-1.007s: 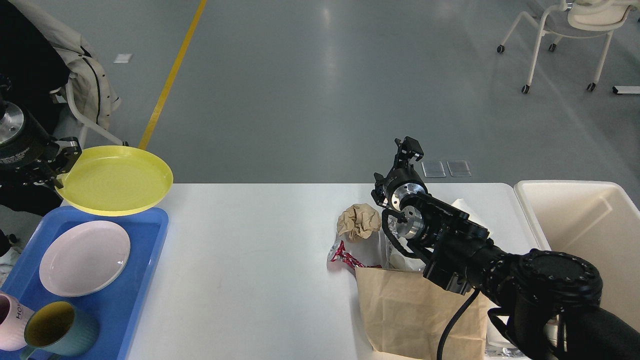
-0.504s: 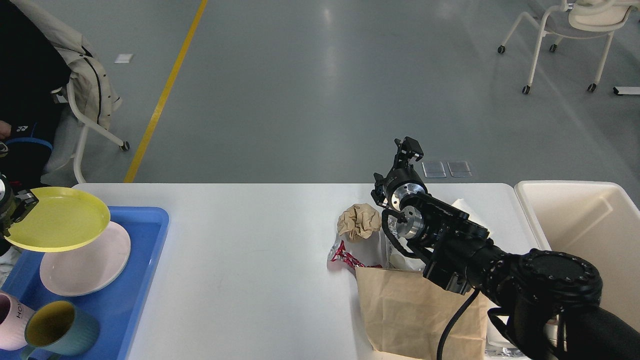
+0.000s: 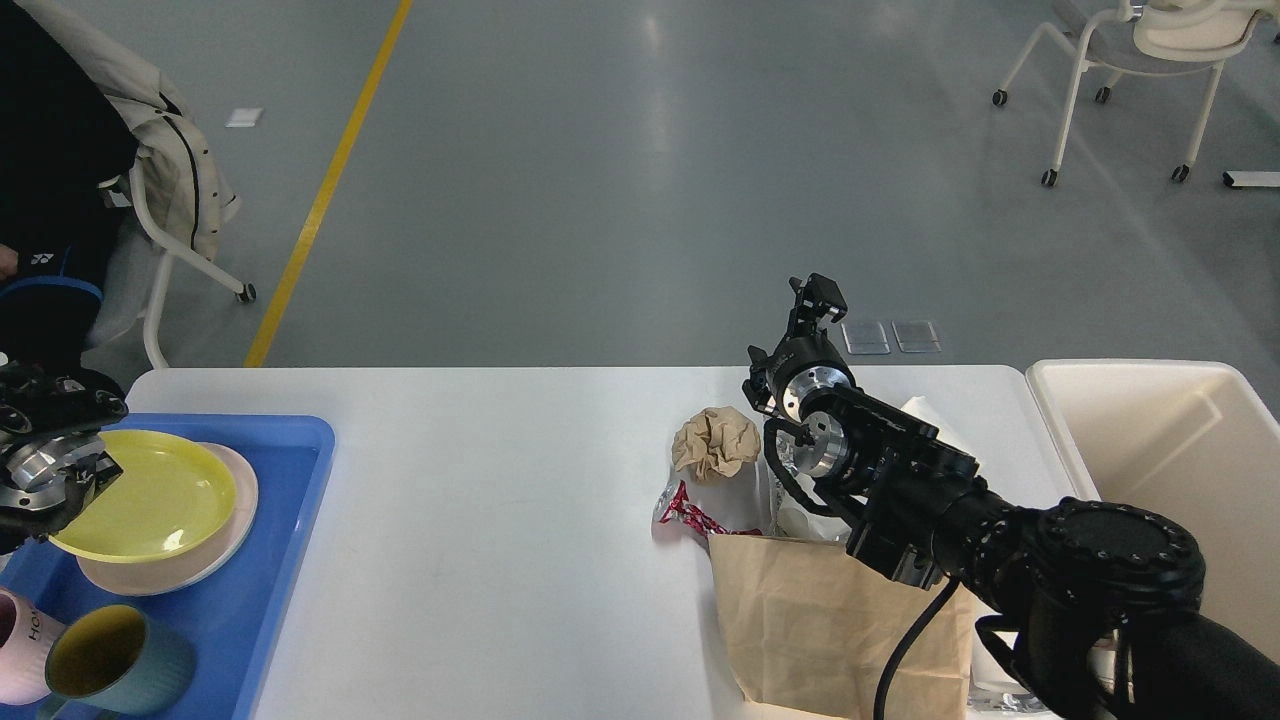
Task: Tidy desktop
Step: 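Lower the yellow plate onto the white plate in the tray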
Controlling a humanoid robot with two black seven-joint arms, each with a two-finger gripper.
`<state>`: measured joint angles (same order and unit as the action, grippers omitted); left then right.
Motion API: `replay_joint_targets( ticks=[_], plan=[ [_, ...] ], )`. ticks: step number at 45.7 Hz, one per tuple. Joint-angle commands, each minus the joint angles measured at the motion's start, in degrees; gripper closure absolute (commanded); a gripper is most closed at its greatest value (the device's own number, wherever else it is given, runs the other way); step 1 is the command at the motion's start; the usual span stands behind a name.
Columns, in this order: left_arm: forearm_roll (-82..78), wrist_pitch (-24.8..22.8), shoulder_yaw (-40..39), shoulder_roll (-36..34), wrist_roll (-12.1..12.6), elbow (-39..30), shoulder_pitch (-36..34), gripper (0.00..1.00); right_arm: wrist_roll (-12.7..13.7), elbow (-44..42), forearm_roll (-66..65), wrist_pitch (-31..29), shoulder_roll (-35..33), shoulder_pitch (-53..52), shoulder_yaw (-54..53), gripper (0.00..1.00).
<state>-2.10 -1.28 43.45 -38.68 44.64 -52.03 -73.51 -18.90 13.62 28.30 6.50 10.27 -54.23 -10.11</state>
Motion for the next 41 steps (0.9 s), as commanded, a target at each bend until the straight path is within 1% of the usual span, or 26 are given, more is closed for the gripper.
replay_joint_targets(
  ticks=[1, 15, 20, 29, 33, 41],
  plan=[
    [0.00, 0.31, -2.14, 0.10, 0.01, 0.00, 1.18, 1.00, 0.00, -0.09, 0.00, 0.00, 0.01, 0.00, 0.00, 0.00],
    [-0.09, 0.40, -2.23, 0.45, 0.01, 0.44, 1.35, 0.99, 0.00, 0.00, 0.00, 0.00, 0.01, 0.00, 0.00, 0.00],
    [-0.09, 0.40, -2.23, 0.53, -0.08, 1.93, 1.97, 0.95, 0.00, 0.00, 0.00, 0.00, 0.01, 0.00, 0.00, 0.00],
    [0.00, 0.40, -2.23, 1.15, -0.08, 3.51, 2.76, 0.93, 0.00, 0.00, 0.00, 0.00, 0.01, 0.00, 0.00, 0.00],
    [-0.09, 0.40, -2.23, 1.24, -0.17, 3.78, 2.93, 0.89, 0.00, 0.00, 0.00, 0.00, 0.01, 0.00, 0.00, 0.00],
    [-0.09, 0.40, -2.84, 1.15, -0.17, 3.86, 3.02, 0.76, 0.00, 0.00, 0.00, 0.00, 0.10, 0.00, 0.00, 0.00]
  ],
)
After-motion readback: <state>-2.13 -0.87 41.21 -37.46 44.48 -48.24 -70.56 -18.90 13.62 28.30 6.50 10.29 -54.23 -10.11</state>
